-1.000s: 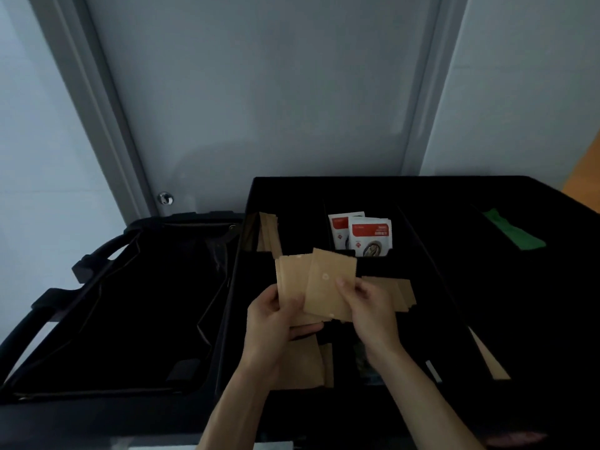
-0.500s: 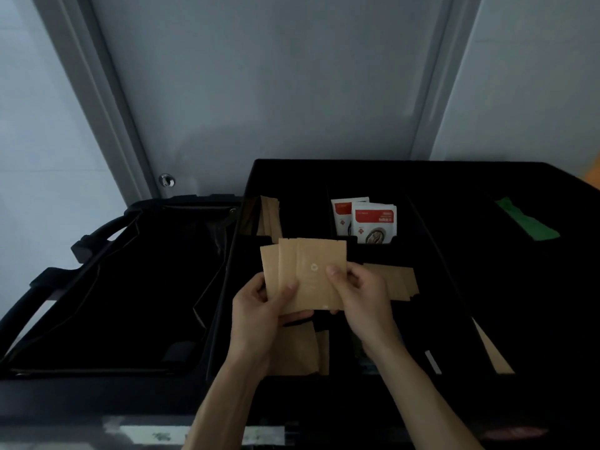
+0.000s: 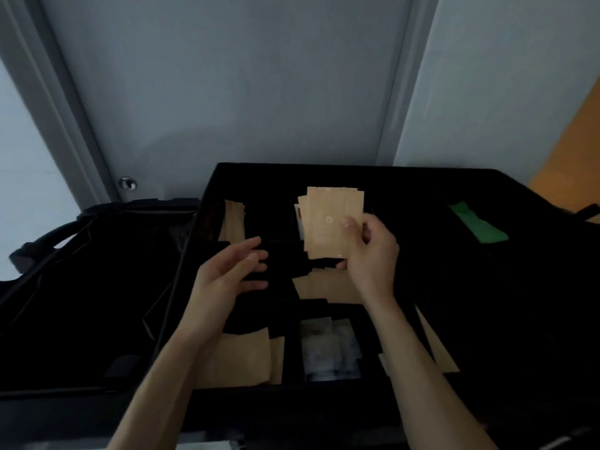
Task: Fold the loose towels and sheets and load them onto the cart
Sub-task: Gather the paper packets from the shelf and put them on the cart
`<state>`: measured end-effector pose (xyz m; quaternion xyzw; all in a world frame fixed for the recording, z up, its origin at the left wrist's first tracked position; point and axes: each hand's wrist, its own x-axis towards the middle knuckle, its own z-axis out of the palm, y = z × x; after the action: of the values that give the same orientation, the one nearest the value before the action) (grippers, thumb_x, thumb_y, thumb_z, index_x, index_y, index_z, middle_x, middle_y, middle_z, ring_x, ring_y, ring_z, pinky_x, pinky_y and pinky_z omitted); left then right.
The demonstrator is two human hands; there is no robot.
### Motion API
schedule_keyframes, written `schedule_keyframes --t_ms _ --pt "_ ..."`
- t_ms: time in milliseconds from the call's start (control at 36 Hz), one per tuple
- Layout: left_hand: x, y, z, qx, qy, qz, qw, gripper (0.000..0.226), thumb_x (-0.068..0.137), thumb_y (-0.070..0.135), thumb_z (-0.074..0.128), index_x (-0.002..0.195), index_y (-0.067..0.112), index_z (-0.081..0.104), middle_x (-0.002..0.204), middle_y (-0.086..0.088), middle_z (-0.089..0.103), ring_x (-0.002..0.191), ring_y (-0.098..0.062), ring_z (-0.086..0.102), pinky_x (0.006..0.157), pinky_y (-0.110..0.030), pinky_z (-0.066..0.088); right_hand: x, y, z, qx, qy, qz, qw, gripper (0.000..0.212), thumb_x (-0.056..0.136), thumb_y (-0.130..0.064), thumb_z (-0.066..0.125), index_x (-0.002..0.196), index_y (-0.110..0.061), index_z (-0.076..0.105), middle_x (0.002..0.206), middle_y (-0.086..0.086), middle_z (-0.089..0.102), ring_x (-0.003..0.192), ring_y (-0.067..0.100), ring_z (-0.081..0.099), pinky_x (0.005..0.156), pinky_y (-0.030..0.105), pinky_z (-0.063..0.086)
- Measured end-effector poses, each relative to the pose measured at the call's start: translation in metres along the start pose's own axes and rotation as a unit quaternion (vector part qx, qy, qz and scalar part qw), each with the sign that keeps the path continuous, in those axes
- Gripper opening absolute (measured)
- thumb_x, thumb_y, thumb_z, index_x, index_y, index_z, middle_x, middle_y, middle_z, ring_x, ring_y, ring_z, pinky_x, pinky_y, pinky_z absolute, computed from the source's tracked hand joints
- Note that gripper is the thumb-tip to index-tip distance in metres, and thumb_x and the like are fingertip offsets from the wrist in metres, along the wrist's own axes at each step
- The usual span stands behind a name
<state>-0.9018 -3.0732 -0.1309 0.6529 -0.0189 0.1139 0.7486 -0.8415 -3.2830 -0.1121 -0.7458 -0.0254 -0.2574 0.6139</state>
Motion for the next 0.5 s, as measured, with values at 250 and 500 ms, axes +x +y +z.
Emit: schedule_keyframes --t_ms 250,500 --pt "0.042 -0.008 0.061 0.191 -0.033 0.069 0.979 0.04 0.095 0.009 0.062 0.133 0.021 0.06 0.12 0.006 0.065 0.105 -0.005 0.062 0.083 -0.014 0.053 0.027 0.03 -0.024 -0.333 -0.14 -0.063 0.93 0.031 0.091 -0.042 0.066 0.072 -0.019 0.058 0.068 -0.008 0.059 0.062 0.009 0.057 0.055 0.029 0.044" --pt "0.057 -0.051 0.08 0.38 -0.128 0.074 0.913 0.048 0.096 0.005 0.057 0.143 0.011 0.049 0.138 -0.005 0.054 0.123 -0.012 0.052 0.096 -0.01 0.039 0.027 0.056 -0.014 -0.434 -0.302 0.01 0.849 0.033 0.101 -0.021 0.042 0.13 -0.018 0.059 0.121 0.011 0.052 0.115 0.029 0.049 0.092 0.043 0.048"
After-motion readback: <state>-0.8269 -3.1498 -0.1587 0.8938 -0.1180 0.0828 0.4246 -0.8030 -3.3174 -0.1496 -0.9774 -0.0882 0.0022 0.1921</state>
